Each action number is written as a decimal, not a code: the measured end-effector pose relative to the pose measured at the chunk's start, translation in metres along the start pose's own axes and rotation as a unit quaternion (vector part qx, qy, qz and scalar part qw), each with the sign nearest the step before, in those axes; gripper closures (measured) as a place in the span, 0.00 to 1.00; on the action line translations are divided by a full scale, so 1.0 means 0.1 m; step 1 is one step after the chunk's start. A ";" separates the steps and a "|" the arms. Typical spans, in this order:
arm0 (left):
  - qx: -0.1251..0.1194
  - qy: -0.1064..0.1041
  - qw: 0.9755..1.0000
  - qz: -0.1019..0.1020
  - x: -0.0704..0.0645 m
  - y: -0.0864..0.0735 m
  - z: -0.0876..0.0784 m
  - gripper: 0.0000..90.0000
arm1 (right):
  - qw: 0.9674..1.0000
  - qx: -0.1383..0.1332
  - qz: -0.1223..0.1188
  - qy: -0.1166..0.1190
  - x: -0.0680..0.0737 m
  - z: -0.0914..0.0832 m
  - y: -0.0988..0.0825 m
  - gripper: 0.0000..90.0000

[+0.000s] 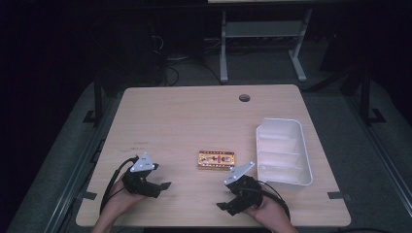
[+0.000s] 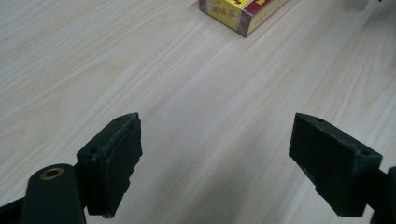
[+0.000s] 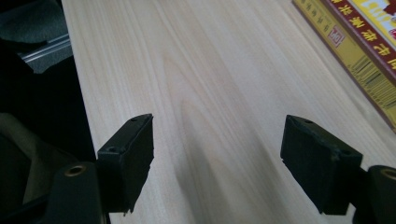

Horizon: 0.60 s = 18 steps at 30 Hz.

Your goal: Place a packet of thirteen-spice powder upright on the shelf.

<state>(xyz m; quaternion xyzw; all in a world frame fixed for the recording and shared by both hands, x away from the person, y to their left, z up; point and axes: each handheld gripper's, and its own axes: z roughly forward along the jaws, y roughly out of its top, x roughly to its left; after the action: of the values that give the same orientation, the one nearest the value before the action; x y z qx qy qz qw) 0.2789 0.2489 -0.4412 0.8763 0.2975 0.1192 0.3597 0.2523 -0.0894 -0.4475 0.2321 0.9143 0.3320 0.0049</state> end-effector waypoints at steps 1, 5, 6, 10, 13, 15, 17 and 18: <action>0.000 -0.002 1.000 0.004 0.00 0.01 0.00 0.19 | 1.000 0.001 -0.002 0.000 0.01 0.00 0.00 0.28; -0.003 -0.010 1.000 0.017 -0.06 0.07 -0.01 0.19 | 1.000 0.001 -0.006 0.008 0.01 -0.02 0.00 0.28; -0.003 -0.012 1.000 0.022 -0.07 0.09 0.00 0.19 | 1.000 0.000 -0.005 0.011 0.01 -0.03 0.00 0.28; -0.002 -0.024 0.998 0.050 -0.11 0.24 0.03 0.19 | 1.000 -0.003 -0.008 0.015 0.00 -0.08 0.01 0.27; 0.006 -0.023 0.997 0.072 -0.14 0.34 0.06 0.19 | 1.000 -0.003 -0.012 0.010 -0.01 -0.11 0.02 0.27; 0.009 -0.029 0.996 0.085 -0.15 0.44 0.10 0.19 | 1.000 -0.015 -0.011 0.007 -0.02 -0.16 0.01 0.27; 0.013 -0.039 0.994 0.102 -0.16 0.59 0.16 0.19 | 1.000 -0.012 -0.013 0.007 -0.01 -0.18 0.01 0.27; 0.015 -0.042 0.993 0.111 -0.17 0.63 0.19 0.19 | 1.000 -0.011 -0.016 0.005 -0.01 -0.17 0.00 0.27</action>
<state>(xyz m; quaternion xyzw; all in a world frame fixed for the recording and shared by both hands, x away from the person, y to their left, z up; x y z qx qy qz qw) 0.3009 0.1926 -0.4106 0.9133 0.1847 0.1169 0.3438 0.2508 -0.1004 -0.4339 0.2156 0.9142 0.3431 0.0078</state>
